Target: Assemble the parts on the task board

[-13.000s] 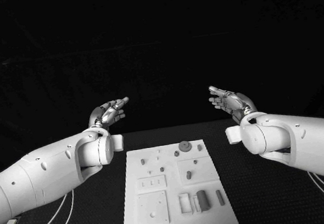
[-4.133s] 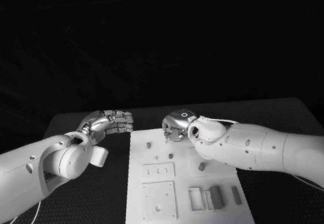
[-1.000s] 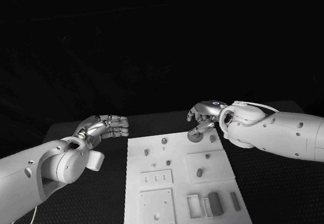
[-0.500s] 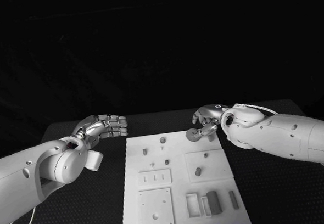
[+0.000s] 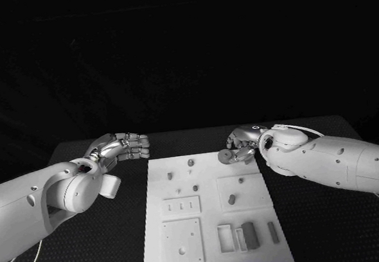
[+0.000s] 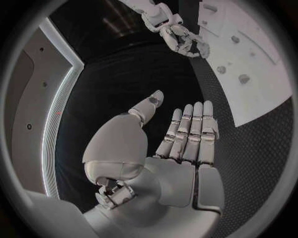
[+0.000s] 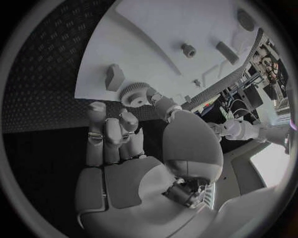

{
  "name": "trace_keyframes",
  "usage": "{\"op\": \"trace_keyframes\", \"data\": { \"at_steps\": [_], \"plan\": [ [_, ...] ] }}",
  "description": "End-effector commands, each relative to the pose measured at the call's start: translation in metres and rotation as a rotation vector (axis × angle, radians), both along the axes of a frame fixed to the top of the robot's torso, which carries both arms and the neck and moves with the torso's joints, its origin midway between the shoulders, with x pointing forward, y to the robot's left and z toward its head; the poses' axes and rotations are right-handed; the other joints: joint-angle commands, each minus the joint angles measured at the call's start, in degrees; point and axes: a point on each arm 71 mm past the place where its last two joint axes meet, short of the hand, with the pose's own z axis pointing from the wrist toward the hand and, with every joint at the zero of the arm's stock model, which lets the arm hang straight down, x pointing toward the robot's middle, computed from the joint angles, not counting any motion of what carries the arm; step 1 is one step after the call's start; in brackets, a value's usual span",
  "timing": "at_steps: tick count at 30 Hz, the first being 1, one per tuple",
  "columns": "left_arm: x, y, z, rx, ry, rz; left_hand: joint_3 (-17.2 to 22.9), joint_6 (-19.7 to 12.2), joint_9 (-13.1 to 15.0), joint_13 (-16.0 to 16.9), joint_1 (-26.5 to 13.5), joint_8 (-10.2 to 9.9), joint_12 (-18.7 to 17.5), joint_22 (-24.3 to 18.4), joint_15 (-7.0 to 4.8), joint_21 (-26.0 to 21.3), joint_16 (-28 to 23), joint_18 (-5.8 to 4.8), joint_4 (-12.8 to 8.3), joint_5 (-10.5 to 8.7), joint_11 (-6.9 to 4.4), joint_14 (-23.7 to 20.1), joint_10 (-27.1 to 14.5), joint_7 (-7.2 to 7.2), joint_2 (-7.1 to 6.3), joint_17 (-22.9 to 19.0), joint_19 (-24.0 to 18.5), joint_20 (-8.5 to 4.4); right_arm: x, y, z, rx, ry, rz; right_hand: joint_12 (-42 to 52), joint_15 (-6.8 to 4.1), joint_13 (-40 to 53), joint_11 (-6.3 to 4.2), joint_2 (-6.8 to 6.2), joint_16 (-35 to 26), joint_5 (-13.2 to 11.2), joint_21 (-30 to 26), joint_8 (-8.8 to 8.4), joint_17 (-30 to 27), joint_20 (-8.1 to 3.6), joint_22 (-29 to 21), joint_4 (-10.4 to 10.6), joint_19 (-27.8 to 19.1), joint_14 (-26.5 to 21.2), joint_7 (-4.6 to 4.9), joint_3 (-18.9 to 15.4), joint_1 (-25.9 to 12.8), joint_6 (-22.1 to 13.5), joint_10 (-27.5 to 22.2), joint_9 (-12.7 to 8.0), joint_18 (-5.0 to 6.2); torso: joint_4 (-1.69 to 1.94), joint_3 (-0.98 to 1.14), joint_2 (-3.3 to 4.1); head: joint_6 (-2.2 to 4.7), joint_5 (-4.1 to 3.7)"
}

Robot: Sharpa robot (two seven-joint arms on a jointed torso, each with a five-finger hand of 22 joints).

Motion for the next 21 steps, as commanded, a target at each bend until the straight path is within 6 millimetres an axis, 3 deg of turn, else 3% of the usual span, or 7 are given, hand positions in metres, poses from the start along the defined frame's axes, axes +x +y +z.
{"op": "trace_keyframes", "data": {
  "at_steps": [1,21],
  "plan": [
    [-0.0003,-0.0026,0.0004,-0.009,0.002,-0.018,-0.3,0.3,-0.1,-0.1,-0.5,-0.3,-0.4,-0.1,0.07,-0.4,-0.4,0.48,-0.1,-0.25,0.07,0.5,0.3,2.09,0.11,0.1,0.4,-0.16,-0.0007,0.0034,-0.0017,-0.009,0.006,0.028,0.4,-0.62,-0.2,-0.6,0.85,0.3,0.2,0.4,0.54,0.3,-0.21,1.2,-0.4,-0.3,0.4,0.0,-0.4,0.1,1.1,0.1,0.2,3.6,0.03,-0.03,-0.01,-0.13,0.02],
    [-0.0001,-0.0028,0.0003,-0.009,0.004,-0.019,-0.3,0.3,-0.1,-0.1,-0.4,-0.3,-0.4,-0.1,0.07,-0.4,-0.5,0.46,-0.1,-0.26,0.07,0.5,0.4,2.11,0.18,0.1,0.4,-0.15,-0.0005,0.0085,-0.0051,-0.008,0.017,0.034,0.7,-1.68,-0.7,-1.68,4.19,0.5,0.2,0.8,2.04,0.7,-0.35,1.1,-2.5,-0.3,1.2,-1.11,-1.6,-0.1,3.6,1.2,0.8,3.6,-0.01,0.05,0.04,-0.68,0.14]
  ]
}}
